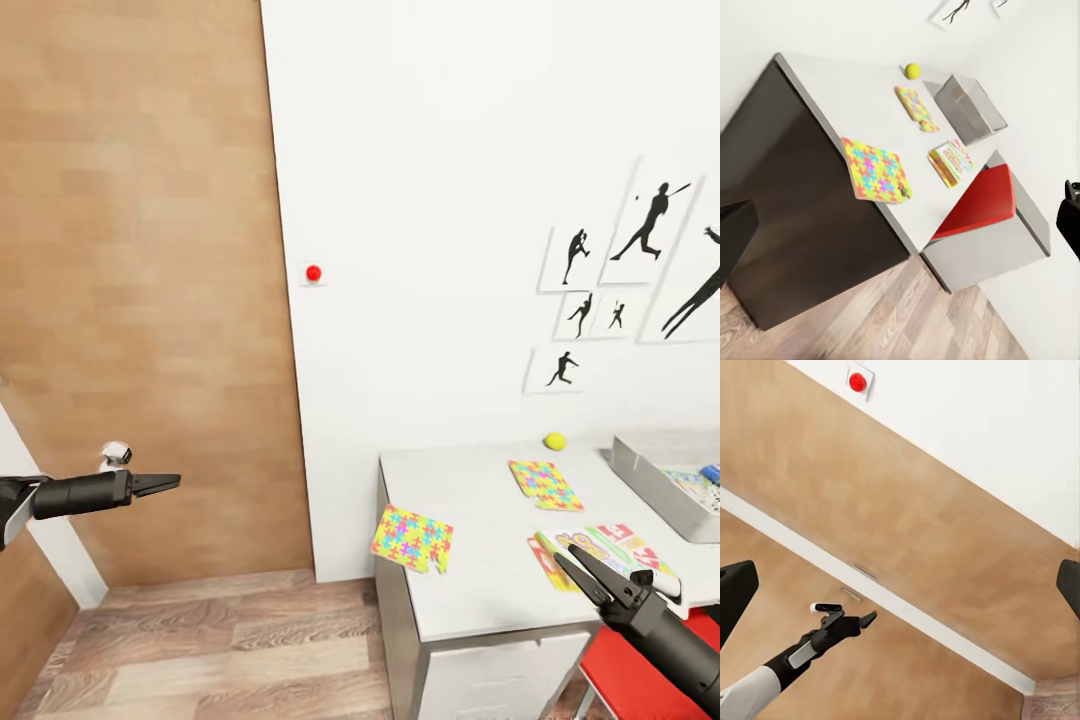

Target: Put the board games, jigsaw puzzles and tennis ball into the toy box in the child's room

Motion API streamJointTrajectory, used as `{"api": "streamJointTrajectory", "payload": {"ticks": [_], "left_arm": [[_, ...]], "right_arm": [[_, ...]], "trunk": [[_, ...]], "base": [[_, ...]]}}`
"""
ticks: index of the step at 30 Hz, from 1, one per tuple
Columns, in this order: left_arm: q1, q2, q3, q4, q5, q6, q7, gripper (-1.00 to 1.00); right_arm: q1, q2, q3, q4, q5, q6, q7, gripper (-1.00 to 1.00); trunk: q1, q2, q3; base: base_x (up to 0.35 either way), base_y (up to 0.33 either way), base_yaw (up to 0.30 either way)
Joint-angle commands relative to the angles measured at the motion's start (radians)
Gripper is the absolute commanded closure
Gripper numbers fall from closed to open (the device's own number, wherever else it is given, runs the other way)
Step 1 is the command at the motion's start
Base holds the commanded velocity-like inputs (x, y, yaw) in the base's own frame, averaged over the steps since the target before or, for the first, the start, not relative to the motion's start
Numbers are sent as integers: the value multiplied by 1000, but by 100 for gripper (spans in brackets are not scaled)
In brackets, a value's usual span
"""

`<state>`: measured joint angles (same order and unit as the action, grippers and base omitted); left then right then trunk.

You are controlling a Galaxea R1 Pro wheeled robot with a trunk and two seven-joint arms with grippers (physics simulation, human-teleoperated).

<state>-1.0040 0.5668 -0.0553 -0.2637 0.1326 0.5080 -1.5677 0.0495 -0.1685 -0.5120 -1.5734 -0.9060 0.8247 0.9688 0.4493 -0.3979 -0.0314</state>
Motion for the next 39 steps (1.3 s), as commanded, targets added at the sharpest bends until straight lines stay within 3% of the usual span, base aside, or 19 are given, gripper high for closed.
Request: {"api": "streamJointTrajectory", "payload": {"ticks": [1, 19, 39], "left_arm": [[-1, 1, -6, 0, 5, 11, -3, -100], [-1, 1, -6, 0, 5, 11, -3, -100], [-1, 1, -6, 0, 6, 11, -3, -100]], "right_arm": [[0, 0, 0, 0, -4, 5, 0, -100], [0, 0, -2, 0, -4, 7, 0, -100], [0, 0, -3, 2, -5, 6, 0, -100]], "trunk": [[1, -2, -1], [1, -2, 20], [1, -2, 42]], "base": [[0, 2, -224], [109, 0, -224], [13, 64, -224]]}}
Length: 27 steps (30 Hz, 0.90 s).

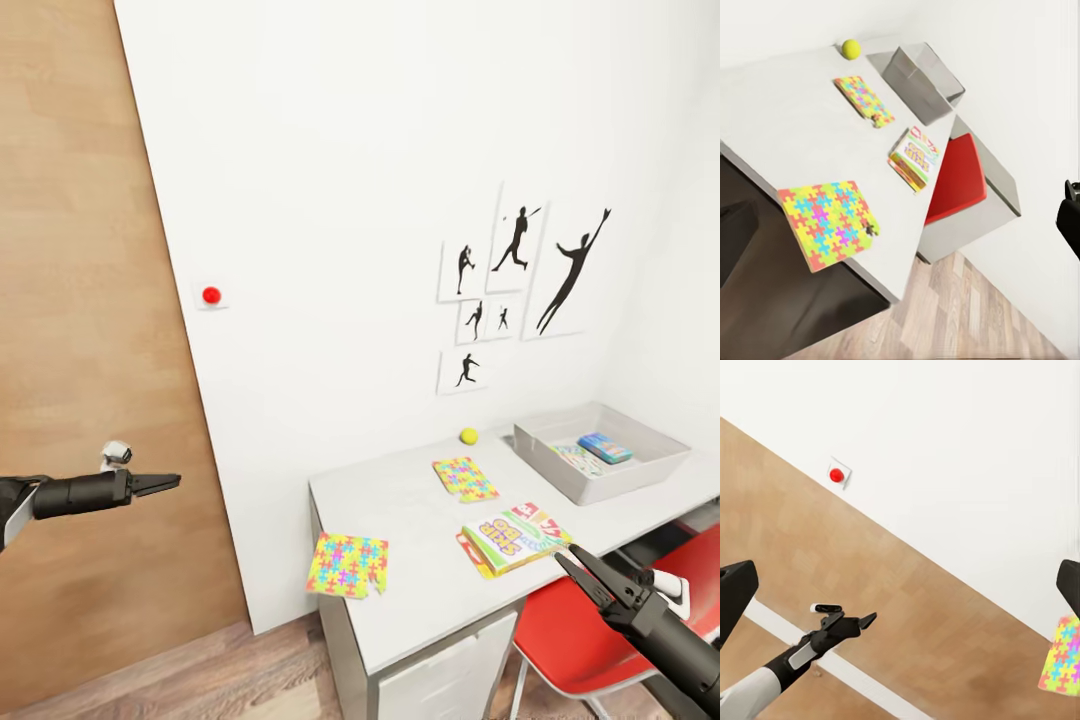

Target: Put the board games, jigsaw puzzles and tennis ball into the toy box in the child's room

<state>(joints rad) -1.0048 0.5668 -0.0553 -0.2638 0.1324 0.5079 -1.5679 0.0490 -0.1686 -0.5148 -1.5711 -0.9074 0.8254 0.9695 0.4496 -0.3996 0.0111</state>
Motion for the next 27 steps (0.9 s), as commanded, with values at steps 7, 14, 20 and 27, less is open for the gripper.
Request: {"api": "streamJointTrajectory", "payload": {"ticks": [7, 14, 20, 27], "left_arm": [[0, 1, -6, 0, 6, 11, -3, -100], [0, 1, -6, 0, 6, 11, -3, -100], [0, 1, -6, 0, 6, 11, -3, -100], [0, 1, -7, 0, 6, 11, -3, -100]], "right_arm": [[0, 0, 0, 3, -4, 5, 0, -100], [0, 0, 0, 3, -4, 5, 0, -100], [0, 0, 0, 4, -4, 5, -1, -100], [0, 0, 0, 8, -3, 6, -4, -100]], "trunk": [[0, 0, 8], [0, 0, 16], [0, 0, 23], [0, 0, 29]], "base": [[0, 47, -224], [0, 132, -224], [0, 43, -224], [0, 166, -242]]}}
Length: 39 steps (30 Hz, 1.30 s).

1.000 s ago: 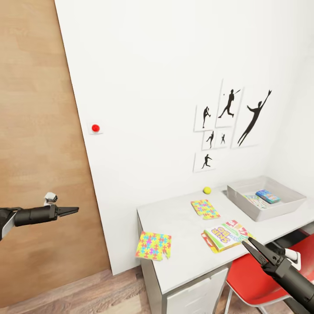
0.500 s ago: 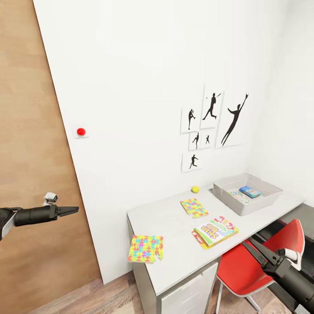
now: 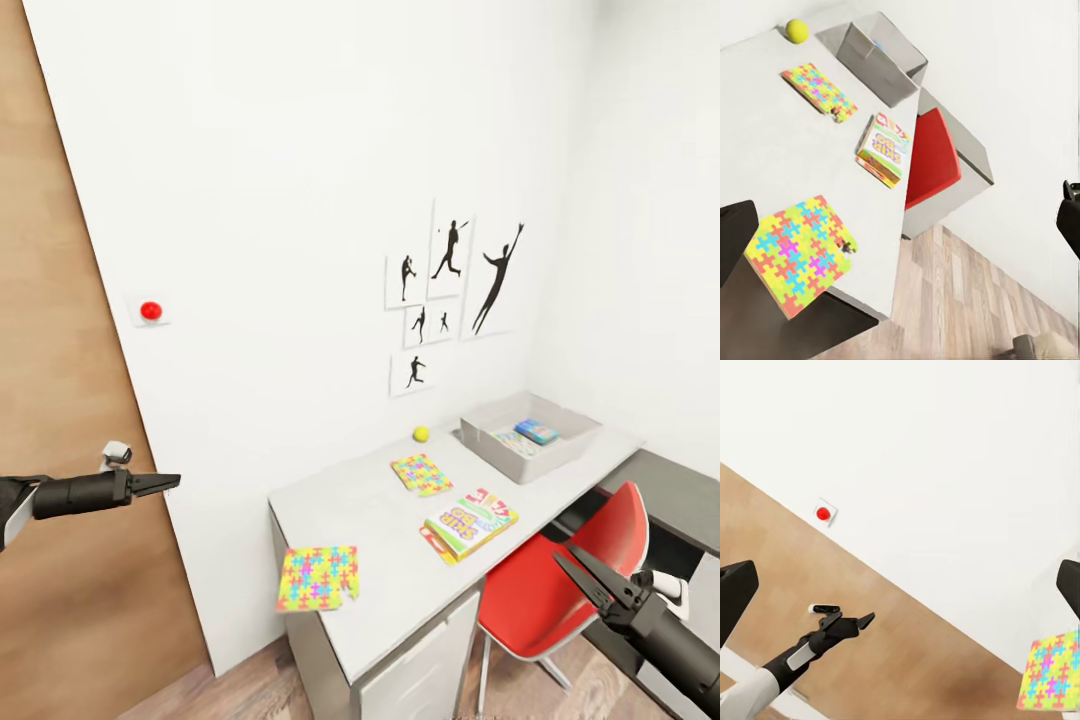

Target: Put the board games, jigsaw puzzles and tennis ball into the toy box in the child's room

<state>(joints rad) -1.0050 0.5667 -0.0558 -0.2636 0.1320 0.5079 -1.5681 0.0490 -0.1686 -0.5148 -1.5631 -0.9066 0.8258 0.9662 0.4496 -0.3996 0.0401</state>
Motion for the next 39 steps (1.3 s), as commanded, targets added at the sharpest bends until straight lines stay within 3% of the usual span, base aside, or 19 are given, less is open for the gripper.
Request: {"api": "streamJointTrajectory", "payload": {"ticks": [1, 9, 36, 39], "left_arm": [[0, 1, -6, 0, 6, 11, -3, -100], [0, 1, -6, 0, 6, 11, -3, -100], [0, -2, -6, 3, 5, 25, -3, -100], [0, -9, -6, 6, 5, 28, -3, -100]], "right_arm": [[0, 0, 0, 0, -3, 5, -1, -100], [0, 1, 3, 2, 2, 1, -6, -100], [0, 1, 1, 2, 0, 0, -12, -100], [0, 0, -1, 2, -1, 2, -11, -100]], "trunk": [[0, 0, 0], [0, 0, 1], [0, 0, 2], [12, -21, -8]], "base": [[0, 151, -264], [29, 50, -132], [29, -17, -4], [0, 0, 0]]}}
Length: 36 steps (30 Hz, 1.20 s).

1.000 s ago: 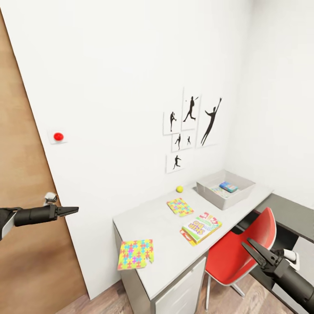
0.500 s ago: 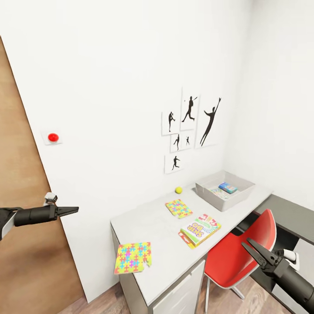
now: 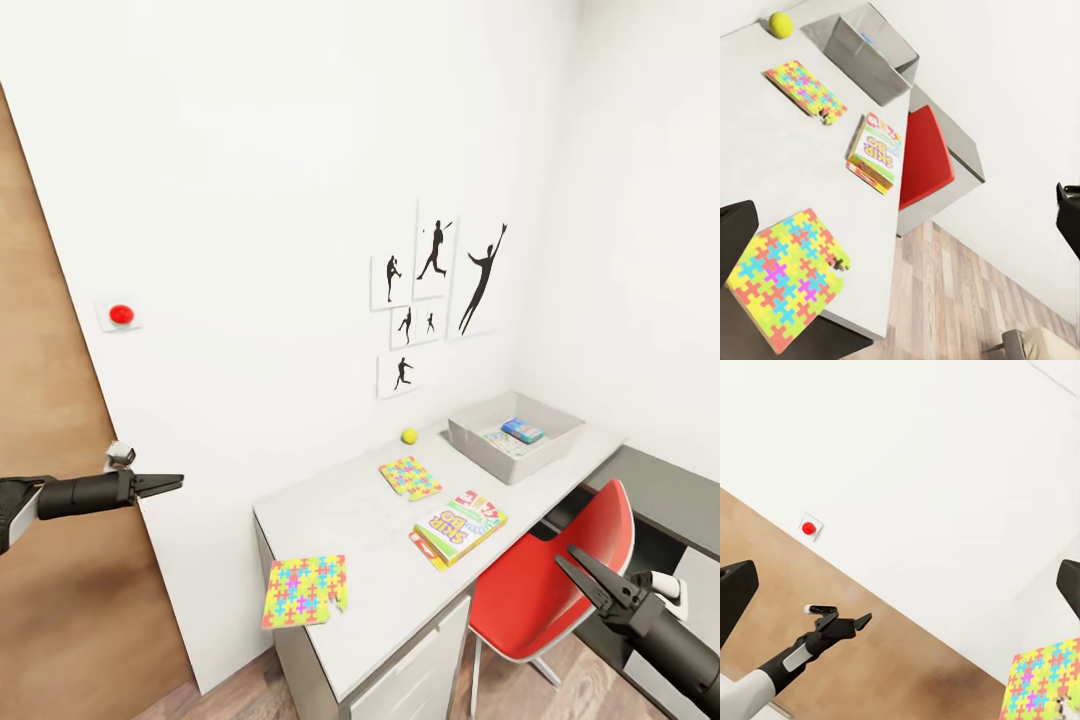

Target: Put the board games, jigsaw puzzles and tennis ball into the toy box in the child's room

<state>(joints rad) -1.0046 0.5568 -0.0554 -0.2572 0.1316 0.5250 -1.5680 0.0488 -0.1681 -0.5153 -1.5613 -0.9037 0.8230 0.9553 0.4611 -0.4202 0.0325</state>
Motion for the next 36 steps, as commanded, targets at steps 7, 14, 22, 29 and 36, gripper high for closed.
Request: {"api": "streamJointTrajectory", "payload": {"ticks": [7, 14, 22, 29, 36], "left_arm": [[0, -27, -6, 18, 8, 15, 65, -100], [0, -39, -6, 51, 9, 24, 126, -100], [7, -44, -6, 105, 11, 26, 199, -100], [25, -90, -1, 139, 14, 25, 324, -100], [35, -103, 3, 144, 14, 26, 354, -100]], "right_arm": [[0, -1, -2, 0, -5, 9, 4, -100], [0, -1, -5, 1, -7, 10, 4, -100], [0, -1, -39, 2, -7, 13, 3, -100], [0, -1, -50, 3, -8, 15, 3, -100], [0, -2, -69, 5, -10, 17, 5, -100]], "trunk": [[27, -50, -22], [54, -99, -44], [85, -155, -69], [96, -176, -79], [96, -176, -79]], "base": [[0, 0, 0], [0, 0, 0], [0, 0, 0], [0, 0, 0], [0, 0, 0]]}}
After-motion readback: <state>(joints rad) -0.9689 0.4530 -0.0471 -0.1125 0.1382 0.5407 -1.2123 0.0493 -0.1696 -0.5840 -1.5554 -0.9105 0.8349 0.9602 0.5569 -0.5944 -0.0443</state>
